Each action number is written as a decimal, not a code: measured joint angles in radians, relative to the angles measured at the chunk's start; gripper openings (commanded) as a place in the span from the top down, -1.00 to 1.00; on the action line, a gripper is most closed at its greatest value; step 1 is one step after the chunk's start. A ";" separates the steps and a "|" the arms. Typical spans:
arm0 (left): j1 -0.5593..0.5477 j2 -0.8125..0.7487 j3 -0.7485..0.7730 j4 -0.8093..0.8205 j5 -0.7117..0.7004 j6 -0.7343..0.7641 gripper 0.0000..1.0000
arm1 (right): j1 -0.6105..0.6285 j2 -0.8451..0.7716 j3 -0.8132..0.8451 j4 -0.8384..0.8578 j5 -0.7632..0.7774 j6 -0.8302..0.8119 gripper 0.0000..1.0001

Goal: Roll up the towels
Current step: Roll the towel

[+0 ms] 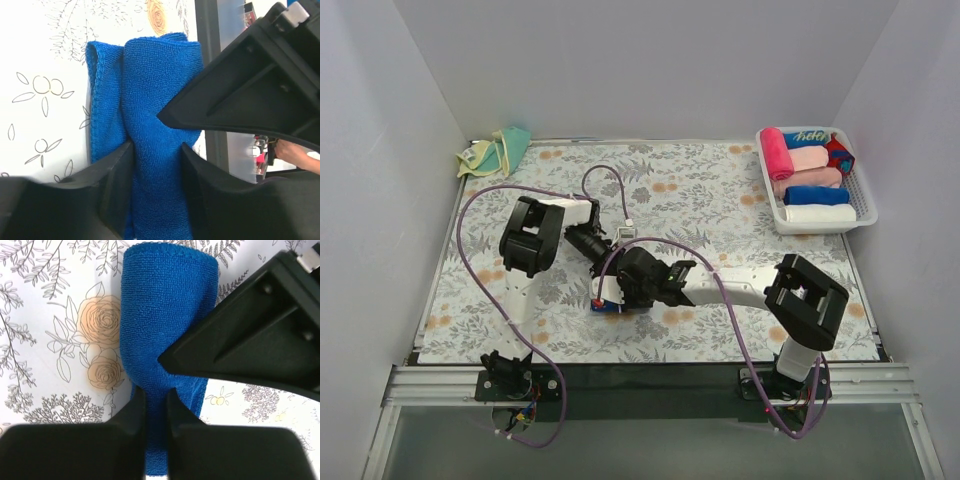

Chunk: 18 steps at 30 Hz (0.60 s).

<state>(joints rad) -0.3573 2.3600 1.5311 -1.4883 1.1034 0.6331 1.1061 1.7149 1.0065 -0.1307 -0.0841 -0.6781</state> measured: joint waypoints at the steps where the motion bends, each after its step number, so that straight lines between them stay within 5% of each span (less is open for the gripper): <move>1: 0.001 -0.006 -0.003 -0.001 0.000 -0.005 0.06 | 0.000 0.000 0.000 0.000 -0.002 -0.004 0.97; 6: 0.026 -0.072 -0.021 0.041 -0.025 -0.019 -0.20 | -0.025 0.002 0.013 -0.021 -0.053 -0.006 0.97; 7: 0.044 -0.092 -0.021 0.061 -0.031 -0.018 -0.64 | -0.039 0.005 0.024 -0.038 -0.079 -0.005 0.97; 13: 0.257 -0.270 -0.058 0.180 -0.047 0.008 -0.67 | -0.151 0.069 0.126 -0.171 -0.301 0.029 0.97; 18: 0.392 -0.620 -0.293 0.332 -0.058 -0.011 -0.64 | -0.229 0.149 0.214 -0.265 -0.471 0.064 0.97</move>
<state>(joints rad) 0.0349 1.7397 1.2377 -1.1568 1.0451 0.6220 0.8772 1.8637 1.2205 -0.3958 -0.5552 -0.6144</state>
